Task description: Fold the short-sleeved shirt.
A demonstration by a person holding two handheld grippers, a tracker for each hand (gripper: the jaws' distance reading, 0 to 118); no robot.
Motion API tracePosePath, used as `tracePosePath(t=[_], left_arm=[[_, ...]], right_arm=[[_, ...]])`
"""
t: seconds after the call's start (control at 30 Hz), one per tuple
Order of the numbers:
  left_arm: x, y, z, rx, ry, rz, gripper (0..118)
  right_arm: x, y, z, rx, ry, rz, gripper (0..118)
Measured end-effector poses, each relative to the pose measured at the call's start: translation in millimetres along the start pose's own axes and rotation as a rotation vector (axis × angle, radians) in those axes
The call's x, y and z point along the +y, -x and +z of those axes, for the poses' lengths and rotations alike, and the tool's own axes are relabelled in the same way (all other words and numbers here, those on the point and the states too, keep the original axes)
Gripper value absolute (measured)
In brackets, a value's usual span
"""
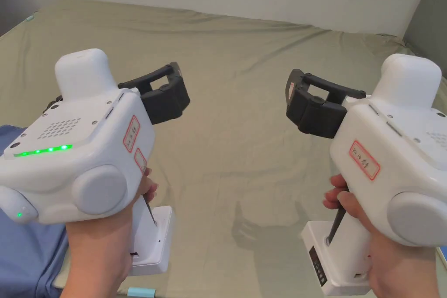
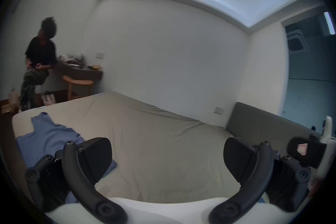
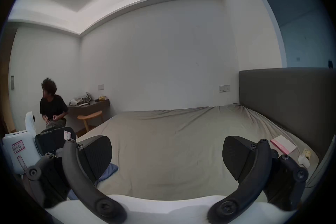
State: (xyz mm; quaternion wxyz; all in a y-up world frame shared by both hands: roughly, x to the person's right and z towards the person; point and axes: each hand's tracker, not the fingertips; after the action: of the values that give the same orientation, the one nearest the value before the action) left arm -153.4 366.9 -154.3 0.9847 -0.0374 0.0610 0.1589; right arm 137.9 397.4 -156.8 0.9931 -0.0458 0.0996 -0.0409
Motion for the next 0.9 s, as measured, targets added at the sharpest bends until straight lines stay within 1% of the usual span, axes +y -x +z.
tracePosePath(t=[0.07,0.1,0.13,0.17,0.23,0.4,0.63,0.7,0.73,0.77,0.8,0.83,0.87,0.9], left_arm=[[-4.0,-7.1,5.8,-0.013,-0.080,-0.156,118],[-5.2,-10.8,8.8,-0.011,-0.112,-0.238,118],[-5.7,-14.7,11.9,-0.002,-0.143,-0.308,118],[-6.0,-17.7,14.6,-0.001,-0.173,-0.356,118],[-6.5,-23.6,18.4,0.000,-0.215,-0.419,118],[-3.1,-32.4,20.8,0.004,-0.220,-0.476,118],[-5.2,-31.4,18.0,0.007,-0.168,-0.464,118],[-3.7,-29.8,15.8,-0.018,-0.122,-0.449,117],[-3.5,-30.5,16.4,-0.036,-0.110,-0.439,112],[-4.0,-31.4,16.8,-0.030,-0.109,-0.436,102],[-5.2,-32.3,17.0,-0.024,-0.116,-0.437,82],[-6.6,-34.0,16.2,-0.005,-0.122,-0.444,44],[-7.2,-35.3,15.2,0.003,-0.123,-0.451,18],[-7.3,-35.4,14.6,0.003,-0.122,-0.452,3]], right_arm=[[-8.2,14.4,-0.1,-0.110,-0.030,0.176,118],[-11.0,17.6,-0.1,-0.140,-0.038,0.231,118],[-12.2,17.9,0.6,-0.130,-0.044,0.248,118],[-12.1,21.6,2.0,-0.112,-0.042,0.241,118],[-10.9,22.2,1.8,-0.115,-0.041,0.241,118],[-9.2,26.0,1.9,-0.162,-0.051,0.284,118],[-8.4,27.1,3.0,-0.153,-0.028,0.303,118],[-9.0,26.8,4.2,-0.140,-0.029,0.303,118],[-9.3,26.9,4.7,-0.127,-0.021,0.302,118],[-9.6,27.2,5.1,-0.125,-0.018,0.301,116],[-10.2,27.3,5.9,-0.118,-0.018,0.298,109],[-10.3,27.4,6.0,-0.114,-0.018,0.296,79],[-10.8,27.8,5.5,-0.118,-0.017,0.297,41],[-11.9,26.5,3.2,-0.151,-0.009,0.313,2]])
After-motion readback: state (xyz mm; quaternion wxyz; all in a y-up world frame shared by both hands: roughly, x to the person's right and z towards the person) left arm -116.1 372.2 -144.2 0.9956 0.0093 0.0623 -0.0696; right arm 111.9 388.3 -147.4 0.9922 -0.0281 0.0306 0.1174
